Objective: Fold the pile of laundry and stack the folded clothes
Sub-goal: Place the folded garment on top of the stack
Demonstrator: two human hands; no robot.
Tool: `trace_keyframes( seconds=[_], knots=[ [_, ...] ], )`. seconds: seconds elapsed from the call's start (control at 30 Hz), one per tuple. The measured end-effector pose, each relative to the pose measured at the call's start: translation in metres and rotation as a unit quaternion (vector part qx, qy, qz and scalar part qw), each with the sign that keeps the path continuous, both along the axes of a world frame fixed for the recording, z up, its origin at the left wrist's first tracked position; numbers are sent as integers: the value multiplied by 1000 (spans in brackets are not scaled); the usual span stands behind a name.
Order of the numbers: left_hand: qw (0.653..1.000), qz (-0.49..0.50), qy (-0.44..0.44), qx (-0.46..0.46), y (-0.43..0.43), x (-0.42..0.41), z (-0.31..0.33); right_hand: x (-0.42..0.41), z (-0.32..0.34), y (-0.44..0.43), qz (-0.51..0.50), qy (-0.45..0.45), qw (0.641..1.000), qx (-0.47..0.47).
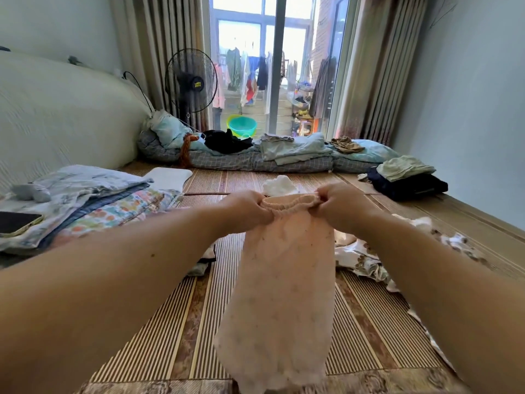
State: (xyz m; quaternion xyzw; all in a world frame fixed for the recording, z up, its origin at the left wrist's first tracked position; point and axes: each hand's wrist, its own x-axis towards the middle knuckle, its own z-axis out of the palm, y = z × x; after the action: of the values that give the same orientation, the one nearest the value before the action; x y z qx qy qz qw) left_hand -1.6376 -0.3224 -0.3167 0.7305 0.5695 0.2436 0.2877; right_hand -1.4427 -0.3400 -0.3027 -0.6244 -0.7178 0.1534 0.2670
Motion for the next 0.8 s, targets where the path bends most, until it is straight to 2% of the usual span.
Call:
trace_keyframes(
  seconds=[0.07, 0.2, 0.33, 0.47, 0.57, 0.67, 0.8],
  knots=[
    [999, 28, 13, 28, 13, 7, -2, -3, -9, 17, -23, 16, 999, 18],
    [987, 57, 49, 138, 32, 6, 6, -2, -14, 34, -20, 128, 990, 47],
    [965, 33, 63, 254, 22, -6, -2, 0, -21, 19, 21, 102, 990, 100],
    [975, -61, 90, 193, -8, -23, -52, 10, -71, -9, 55, 3, 996, 70],
    [973, -108, 121, 163, -34, -26, -110, 16, -126, -32, 95, 2, 994, -62],
    [964, -157, 203, 72, -52, -28, -174, 14, -172, -54, 120, -3, 972, -201],
    [945, -237, 223, -36, -67, -32, -220, 15, -200, -71, 134, 6, 941, -311]
  ],
)
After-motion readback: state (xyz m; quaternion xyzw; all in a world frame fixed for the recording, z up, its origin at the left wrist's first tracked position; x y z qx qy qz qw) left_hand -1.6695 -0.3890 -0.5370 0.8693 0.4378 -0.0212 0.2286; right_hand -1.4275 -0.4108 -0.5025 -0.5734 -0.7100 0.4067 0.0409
